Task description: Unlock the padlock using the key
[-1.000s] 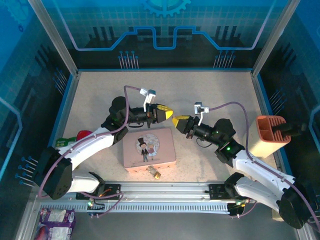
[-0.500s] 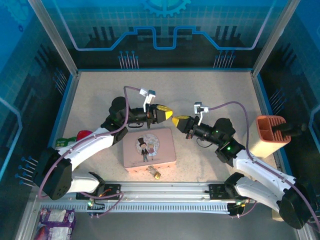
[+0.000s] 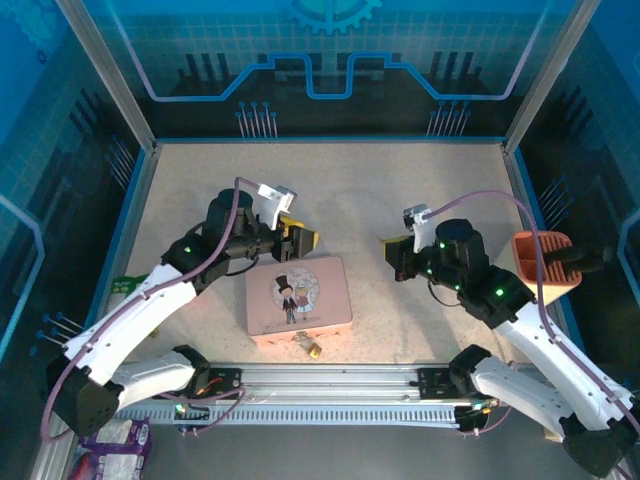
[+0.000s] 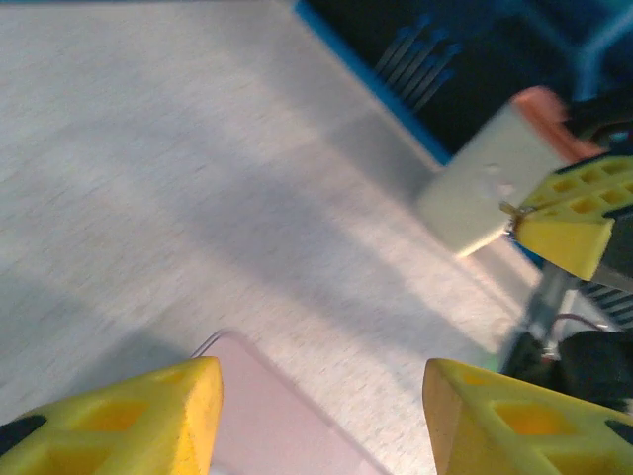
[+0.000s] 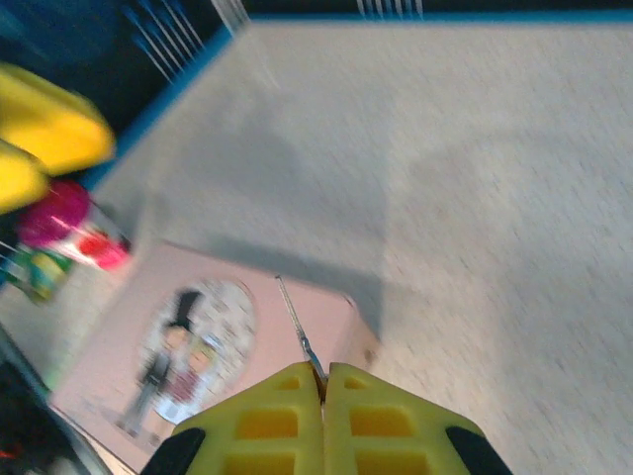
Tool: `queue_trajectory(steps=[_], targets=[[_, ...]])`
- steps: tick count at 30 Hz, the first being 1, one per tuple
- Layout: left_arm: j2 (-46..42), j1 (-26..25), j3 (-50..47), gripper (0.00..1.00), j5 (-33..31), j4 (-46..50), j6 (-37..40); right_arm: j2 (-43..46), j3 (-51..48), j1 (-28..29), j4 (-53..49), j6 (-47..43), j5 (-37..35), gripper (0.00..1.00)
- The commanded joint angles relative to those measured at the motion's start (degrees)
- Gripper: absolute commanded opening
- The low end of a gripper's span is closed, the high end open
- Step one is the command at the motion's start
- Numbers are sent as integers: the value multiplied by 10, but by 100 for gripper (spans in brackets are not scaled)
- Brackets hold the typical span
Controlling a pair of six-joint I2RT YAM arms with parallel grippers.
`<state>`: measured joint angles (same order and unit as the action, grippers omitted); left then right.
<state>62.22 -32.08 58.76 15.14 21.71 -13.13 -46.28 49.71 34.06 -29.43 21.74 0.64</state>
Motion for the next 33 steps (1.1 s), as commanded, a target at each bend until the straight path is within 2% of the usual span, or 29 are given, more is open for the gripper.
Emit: queue_trajectory(steps=[1,5,10,15,16,17,22,27,33], targets=[[-9,-29,41,55,-138,256,6,-4,-9,3,-69,-9,-35,0],[42,-119,74,55,-225,375,-46,-17,-20,21,-55,0,-58,0],[51,-186,73,56,-270,440,-144,-20,-51,23,-15,14,-54,0],[53,-260,65,60,-294,509,-238,-32,-74,24,36,35,-44,0],[52,-275,61,69,-294,518,-264,-34,-75,24,42,36,-45,0],[53,-294,57,70,-290,520,-287,-35,-76,24,45,36,-48,0],[56,-368,34,65,-289,520,-390,-28,-82,23,58,38,-48,0],[24,-387,-35,64,-307,496,-477,-31,-92,23,75,47,-35,0],[-1,-387,-99,67,-307,456,-485,-30,-84,23,67,46,-28,0]])
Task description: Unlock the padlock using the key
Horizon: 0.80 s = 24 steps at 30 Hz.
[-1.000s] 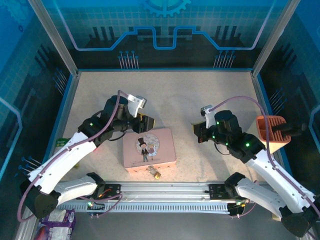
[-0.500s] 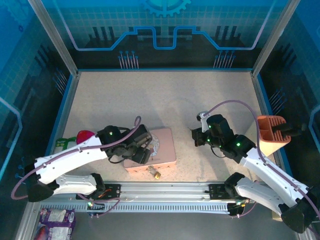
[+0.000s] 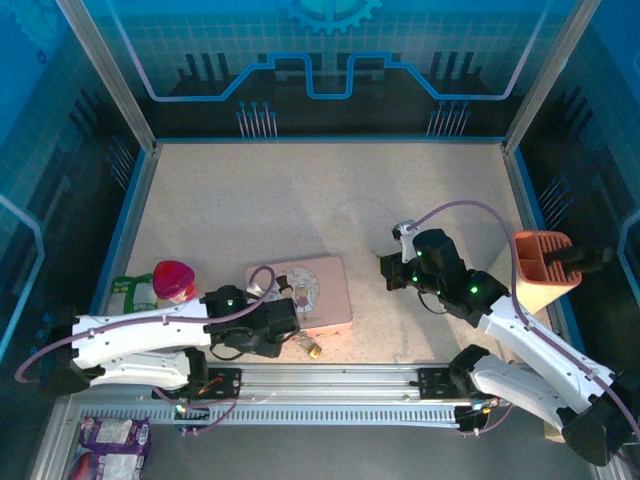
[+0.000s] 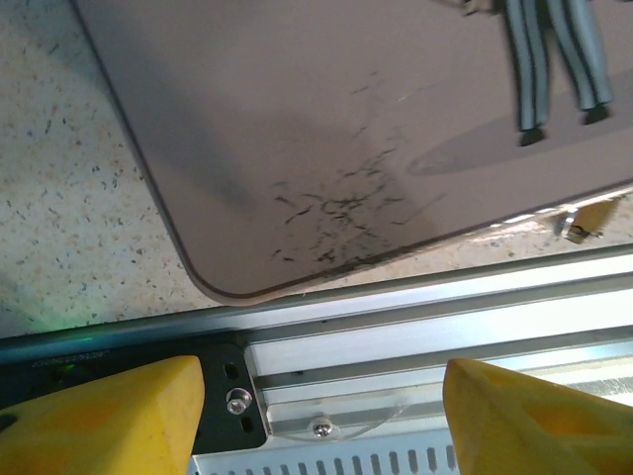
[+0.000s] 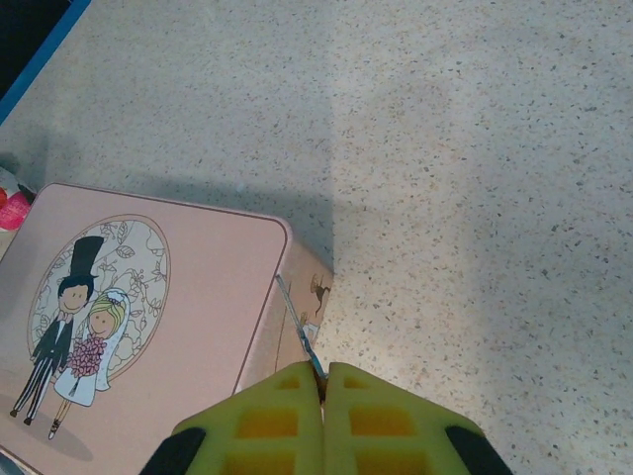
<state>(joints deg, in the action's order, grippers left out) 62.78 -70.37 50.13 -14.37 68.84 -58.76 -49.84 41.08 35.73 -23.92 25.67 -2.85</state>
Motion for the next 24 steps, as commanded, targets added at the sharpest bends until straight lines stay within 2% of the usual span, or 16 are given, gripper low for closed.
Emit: queue_trajectory(steps=[1,7,12,18,24], targets=[[-5,-4,-16,68,-10,-16,-26,10,1,7,12,9,6,0],[-8,1,-52,72,-12,-40,-28,26,-13,7,17,32,4,0],[15,24,-53,72,-9,-86,8,30,-9,6,7,32,2,0],[41,69,-61,71,-26,-152,51,17,4,7,4,26,4,0],[65,135,-51,69,-30,-208,102,14,-14,7,30,43,13,0]])
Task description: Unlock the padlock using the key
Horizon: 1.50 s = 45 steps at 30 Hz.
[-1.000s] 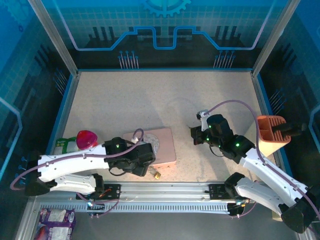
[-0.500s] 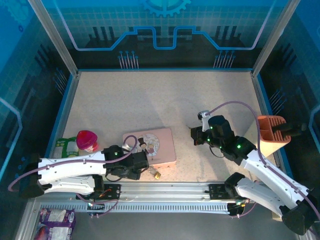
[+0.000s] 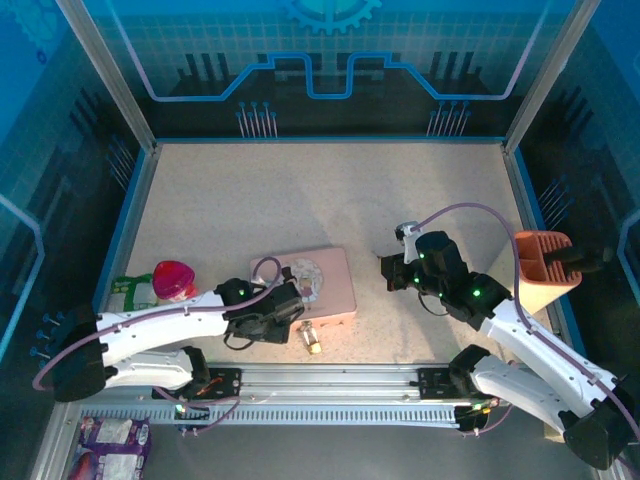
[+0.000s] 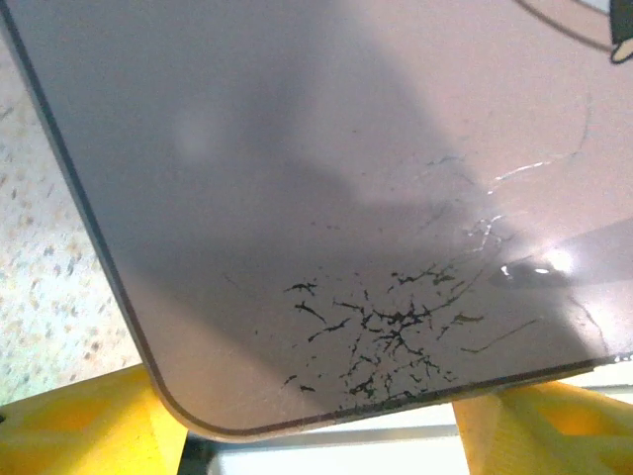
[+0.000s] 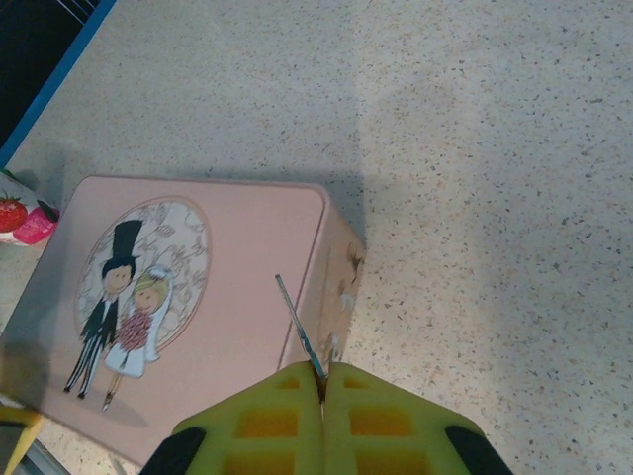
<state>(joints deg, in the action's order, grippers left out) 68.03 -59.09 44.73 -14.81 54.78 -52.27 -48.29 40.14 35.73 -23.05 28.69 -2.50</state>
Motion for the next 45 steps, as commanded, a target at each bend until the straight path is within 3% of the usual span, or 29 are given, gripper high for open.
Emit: queue_trajectory(steps=[1,18,24,30,35,45], targets=[[15,32,4,69,-23,-80,44,-5,-6,7,25,14,13,0],[176,144,100,68,-29,-204,151,-5,-30,8,41,37,14,0],[154,163,93,68,-31,-218,142,1,-35,8,43,46,20,0],[44,110,43,67,-64,-201,112,14,-48,9,42,57,12,0],[-37,34,-18,67,-52,-286,82,13,-45,9,44,60,11,0],[99,-26,5,64,-51,-401,69,38,-47,9,34,67,1,0]])
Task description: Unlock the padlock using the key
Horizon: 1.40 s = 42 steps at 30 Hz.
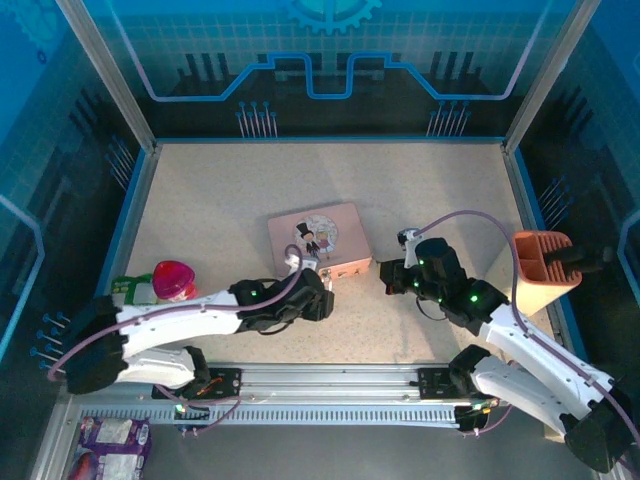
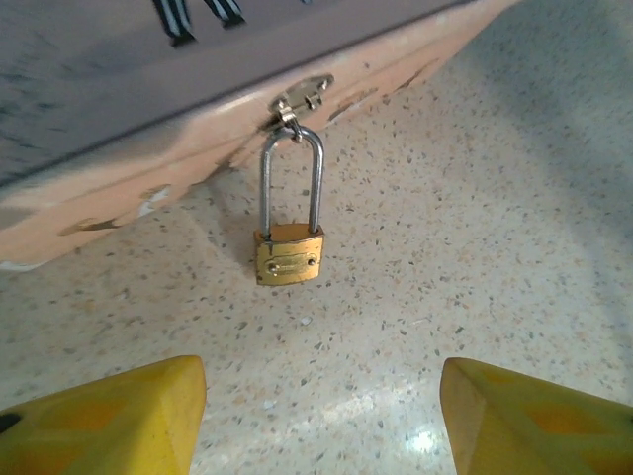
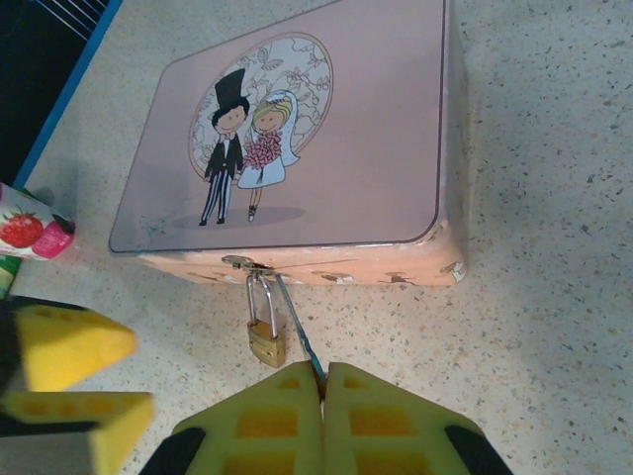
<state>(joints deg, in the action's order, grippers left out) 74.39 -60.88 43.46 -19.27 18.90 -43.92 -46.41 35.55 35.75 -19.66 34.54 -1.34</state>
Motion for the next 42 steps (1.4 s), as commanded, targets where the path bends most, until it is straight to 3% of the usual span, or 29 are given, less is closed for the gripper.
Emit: queue_trajectory(steps=[1,7,17,37,42], targets=[[47,-9,17,63,-13,-47,-21,24,-3,9,-2,10,-13,0],[103,-9,22,63,-67,-47,-76,44,-14,10,-6,18,-13,0],[171,10,47,62,-50,-88,-60,44,-33,9,18,36,3,0],[225,36,61,57,-22,-108,-55,46,-41,10,19,42,5,0],[234,47,70,56,27,-133,-37,45,-46,10,24,44,7,0]])
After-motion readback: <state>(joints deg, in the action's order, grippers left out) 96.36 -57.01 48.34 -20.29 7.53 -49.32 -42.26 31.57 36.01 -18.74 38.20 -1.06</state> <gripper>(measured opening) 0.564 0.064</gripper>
